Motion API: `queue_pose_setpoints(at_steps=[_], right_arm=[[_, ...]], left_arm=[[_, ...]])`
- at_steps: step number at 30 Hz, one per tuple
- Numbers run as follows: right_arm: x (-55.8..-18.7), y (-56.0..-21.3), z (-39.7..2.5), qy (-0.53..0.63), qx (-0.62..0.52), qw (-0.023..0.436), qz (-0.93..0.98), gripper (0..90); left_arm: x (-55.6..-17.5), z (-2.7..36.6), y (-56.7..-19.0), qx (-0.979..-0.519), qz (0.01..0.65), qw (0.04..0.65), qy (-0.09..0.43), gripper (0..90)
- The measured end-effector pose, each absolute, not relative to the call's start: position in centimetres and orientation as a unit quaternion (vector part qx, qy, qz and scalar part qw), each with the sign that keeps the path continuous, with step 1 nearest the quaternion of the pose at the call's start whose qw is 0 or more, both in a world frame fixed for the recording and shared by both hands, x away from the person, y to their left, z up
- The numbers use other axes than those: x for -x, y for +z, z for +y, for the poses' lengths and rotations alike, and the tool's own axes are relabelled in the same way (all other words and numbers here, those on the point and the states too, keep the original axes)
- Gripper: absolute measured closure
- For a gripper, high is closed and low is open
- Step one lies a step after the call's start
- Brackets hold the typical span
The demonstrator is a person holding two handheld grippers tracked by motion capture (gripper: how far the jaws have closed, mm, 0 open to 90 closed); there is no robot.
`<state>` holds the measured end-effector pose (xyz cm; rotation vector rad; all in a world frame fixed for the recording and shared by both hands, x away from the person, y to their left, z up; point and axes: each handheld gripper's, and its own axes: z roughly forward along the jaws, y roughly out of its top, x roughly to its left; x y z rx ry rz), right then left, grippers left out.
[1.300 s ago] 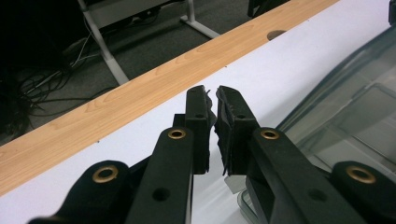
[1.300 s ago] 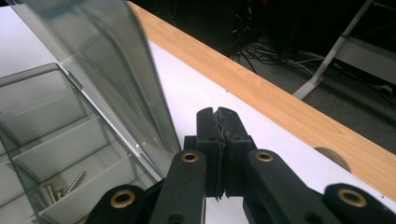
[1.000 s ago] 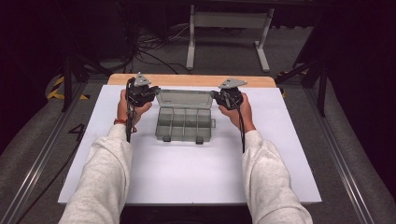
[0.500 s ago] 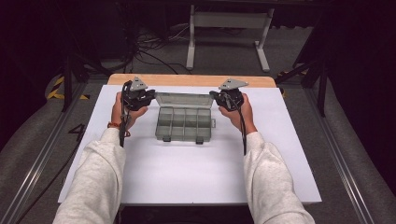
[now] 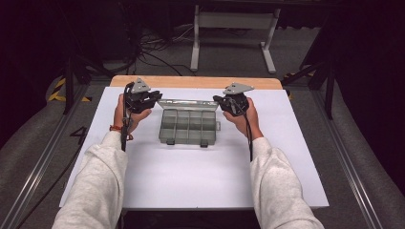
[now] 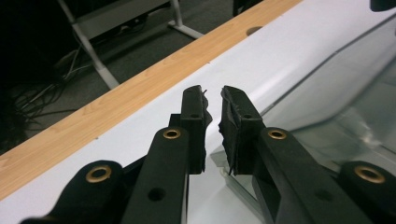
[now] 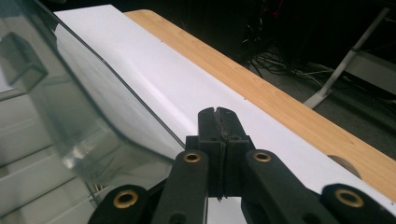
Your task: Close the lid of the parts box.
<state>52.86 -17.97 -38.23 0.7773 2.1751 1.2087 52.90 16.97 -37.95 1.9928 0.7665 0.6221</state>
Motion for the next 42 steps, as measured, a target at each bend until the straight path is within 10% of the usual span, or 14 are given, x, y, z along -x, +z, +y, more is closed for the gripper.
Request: queue_pose_setpoints(at_steps=[42], right_arm=[[-48.4, -39.2, -18.4, 0.460, -0.252, 0.205, 0.827, 90.0]], left_arm=[[-47.3, 16.8, -39.3, -0.835, 0.230, 0.427, 0.259, 89.9]])
